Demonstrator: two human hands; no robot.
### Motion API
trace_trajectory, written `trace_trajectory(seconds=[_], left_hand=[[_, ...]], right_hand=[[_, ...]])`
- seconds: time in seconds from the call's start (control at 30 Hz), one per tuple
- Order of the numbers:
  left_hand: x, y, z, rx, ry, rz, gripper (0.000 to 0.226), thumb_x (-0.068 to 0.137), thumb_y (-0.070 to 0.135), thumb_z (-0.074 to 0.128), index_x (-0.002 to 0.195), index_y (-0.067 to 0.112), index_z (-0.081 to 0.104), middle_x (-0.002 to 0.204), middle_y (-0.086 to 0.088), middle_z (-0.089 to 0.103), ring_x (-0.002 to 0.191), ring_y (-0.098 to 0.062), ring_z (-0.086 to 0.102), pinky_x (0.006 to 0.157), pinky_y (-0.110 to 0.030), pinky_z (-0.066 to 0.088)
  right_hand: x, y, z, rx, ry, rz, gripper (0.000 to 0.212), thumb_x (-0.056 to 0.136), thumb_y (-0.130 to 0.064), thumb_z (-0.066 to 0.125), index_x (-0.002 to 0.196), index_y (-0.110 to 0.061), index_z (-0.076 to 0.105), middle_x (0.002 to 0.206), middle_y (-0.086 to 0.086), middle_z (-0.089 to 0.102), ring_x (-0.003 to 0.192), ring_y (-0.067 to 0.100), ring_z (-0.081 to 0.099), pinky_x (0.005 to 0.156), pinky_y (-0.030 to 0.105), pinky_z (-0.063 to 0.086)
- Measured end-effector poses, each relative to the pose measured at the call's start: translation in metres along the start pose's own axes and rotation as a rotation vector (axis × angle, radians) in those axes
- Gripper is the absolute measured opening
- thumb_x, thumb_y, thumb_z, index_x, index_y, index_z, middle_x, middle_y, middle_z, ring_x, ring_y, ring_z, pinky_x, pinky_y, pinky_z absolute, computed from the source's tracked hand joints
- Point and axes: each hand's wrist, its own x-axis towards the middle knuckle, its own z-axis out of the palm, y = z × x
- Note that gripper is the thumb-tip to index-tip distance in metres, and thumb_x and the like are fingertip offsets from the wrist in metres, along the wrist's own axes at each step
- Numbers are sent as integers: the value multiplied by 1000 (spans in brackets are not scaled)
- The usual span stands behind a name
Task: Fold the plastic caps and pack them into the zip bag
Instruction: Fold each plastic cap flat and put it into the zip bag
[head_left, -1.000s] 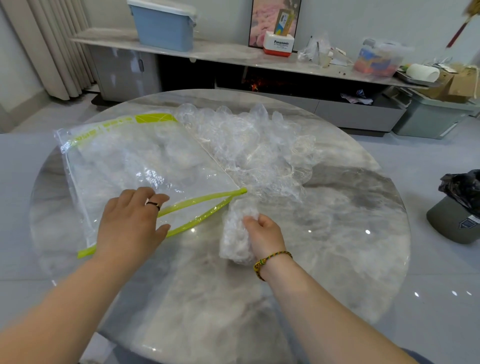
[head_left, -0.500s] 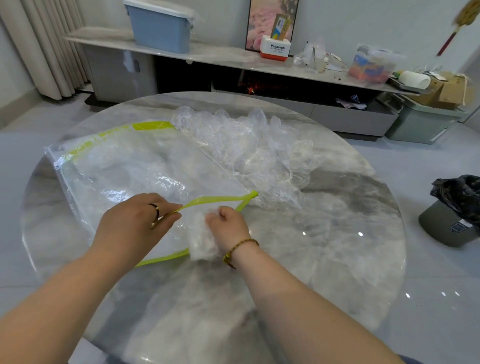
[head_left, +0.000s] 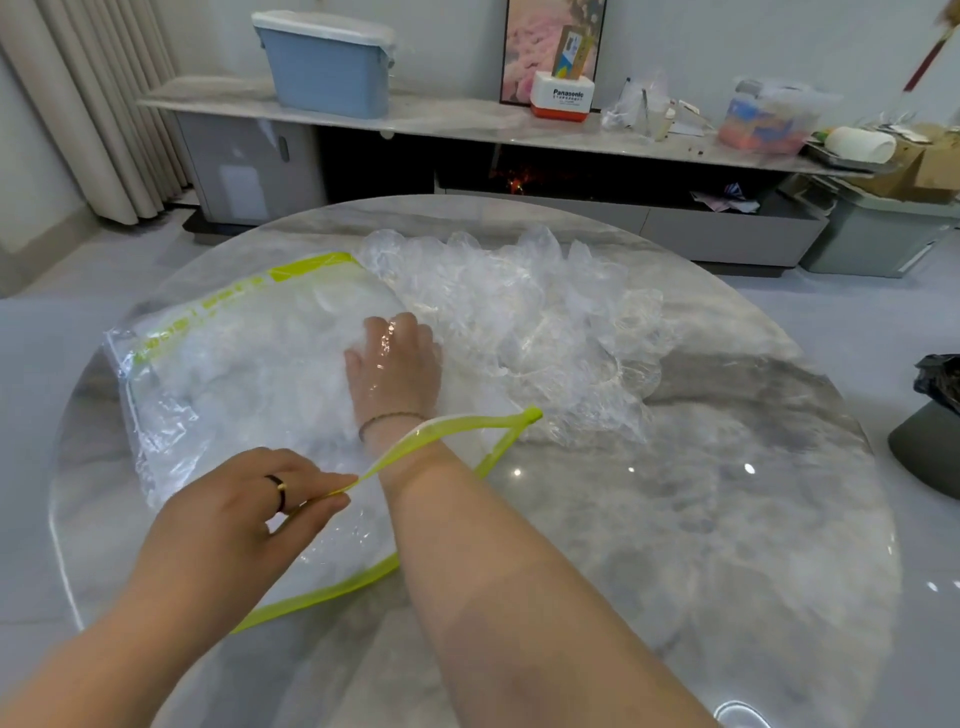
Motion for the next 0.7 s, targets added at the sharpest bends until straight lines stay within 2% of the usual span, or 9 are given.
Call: trace_trajectory(seconds=[0.03,0.1,0.13,0.2,0.33,0.43,0.53,0.63,0.7], left_hand=[[1,-2,-1,0,6,6,29,78,62,41,90,52,66,93,30,52,78,16,47,62,-4,36],[4,-5,-3,19,10,34,27,82,74,29,99,69,49,94,31,52,79,12,49,59,-11,38],[4,-9,-3,31,6,46,26,83,75,25,98,73,46,95,31,51,80,10,49,57,-15,38],[5,-16,-3,75,10,55,26,84,72,29,100,64,48,95,31,51,81,7,50,58,-25,39],[11,-22,2,116,54,9,31,77,46,43,106,41,53,93,37,50,78,-1,50,52,-27,41],[14,-16,6,207,84,38,30,76,37,43,74,33,73,93,22,51,74,-10,47,48,-27,48],[17,-15,8,290,117,76,36,76,31,43,74,17,76,95,6,47,74,-14,45,45,-17,40],[19,-13,11,351,122,115,32,74,24,46,76,14,76,83,6,55,74,-15,44,51,-6,29],[18,-17,19,450,116,174,28,61,12,56,80,12,76,76,2,65,72,-14,47,45,-14,41]], right_hand=[[6,3,1,-46,-58,15,27,66,-40,71,87,-23,66,86,-2,63,82,17,61,68,25,43],[18,13,12,-76,-236,-75,31,91,-22,49,120,-11,46,114,6,57,106,25,55,83,33,39],[21,16,13,-78,-289,-124,33,95,-15,40,127,-7,36,120,8,54,110,28,53,85,35,38],[23,21,15,-83,-341,-153,36,96,-9,36,131,-6,30,122,9,53,111,29,53,84,35,39],[26,30,24,-22,-367,-249,26,96,-12,34,119,-8,45,122,10,50,118,27,42,91,32,30],[23,36,36,-102,-379,-354,29,97,-16,33,120,-8,48,127,7,49,128,24,32,98,30,22],[19,38,37,-137,-472,-338,38,99,-20,27,136,-11,34,147,3,30,140,22,12,109,34,12],[7,35,28,-156,-557,-299,49,100,-19,21,147,-10,10,156,2,0,143,20,-4,114,38,-1],[-7,34,19,-205,-407,-342,53,95,-14,17,147,-6,12,156,9,0,144,23,0,115,39,-1]])
